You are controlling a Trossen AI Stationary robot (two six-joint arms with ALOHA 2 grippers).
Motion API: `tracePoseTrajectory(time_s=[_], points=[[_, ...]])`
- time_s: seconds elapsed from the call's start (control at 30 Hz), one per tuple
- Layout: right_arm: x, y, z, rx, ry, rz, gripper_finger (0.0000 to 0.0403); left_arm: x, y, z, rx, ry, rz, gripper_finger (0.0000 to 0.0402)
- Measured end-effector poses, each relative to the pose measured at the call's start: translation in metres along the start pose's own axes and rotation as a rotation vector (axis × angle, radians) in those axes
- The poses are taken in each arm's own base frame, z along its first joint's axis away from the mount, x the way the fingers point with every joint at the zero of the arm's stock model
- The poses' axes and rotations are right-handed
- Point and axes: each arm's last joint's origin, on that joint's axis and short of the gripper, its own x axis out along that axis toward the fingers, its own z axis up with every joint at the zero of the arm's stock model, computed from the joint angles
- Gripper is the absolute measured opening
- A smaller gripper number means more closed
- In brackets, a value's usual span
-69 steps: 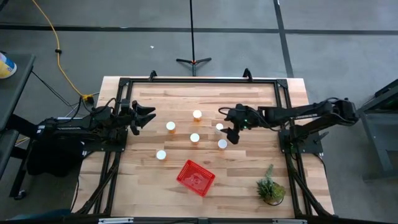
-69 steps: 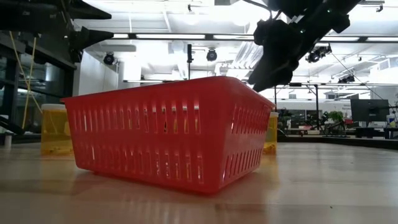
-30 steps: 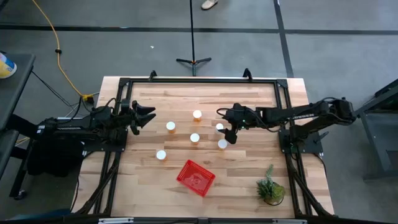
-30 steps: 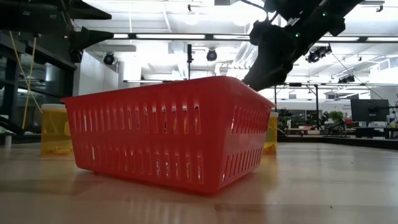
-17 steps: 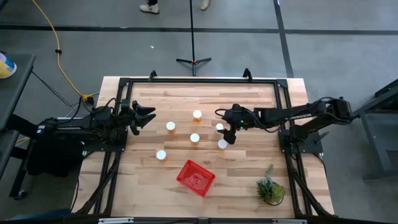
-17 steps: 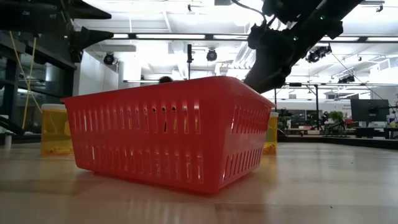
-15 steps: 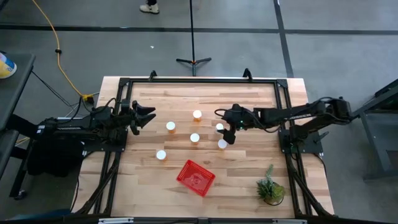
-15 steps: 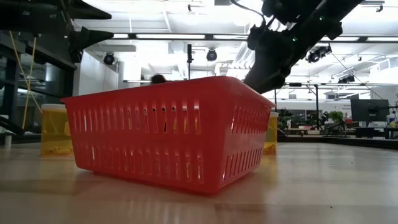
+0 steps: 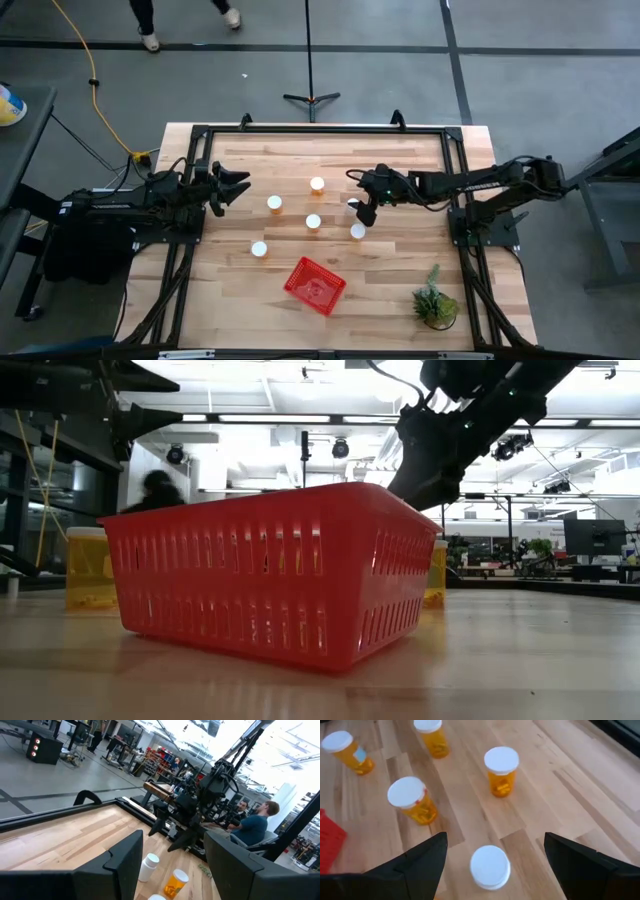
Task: Pick and place pill bottles into a basket
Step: Put the white pill bottle into the red basket
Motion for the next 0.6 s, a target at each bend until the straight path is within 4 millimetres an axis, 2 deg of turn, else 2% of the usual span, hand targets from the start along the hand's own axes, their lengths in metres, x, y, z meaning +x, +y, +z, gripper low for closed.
tracePoseTrajectory(time_s=[0.3,0.6], points=[[0.0000,0.0004,-0.0002,0.002,0.003,0.008,0.0342,0.0000,0.0001,0.0000,0.000,-0.001,0.002,0.0243],[0.0009,0.0018,-0.0012,-0.080,0.013,0.031,0.0359,0.0000,0.0000,0.0000,0.000,-0.001,0.002,0.0243]])
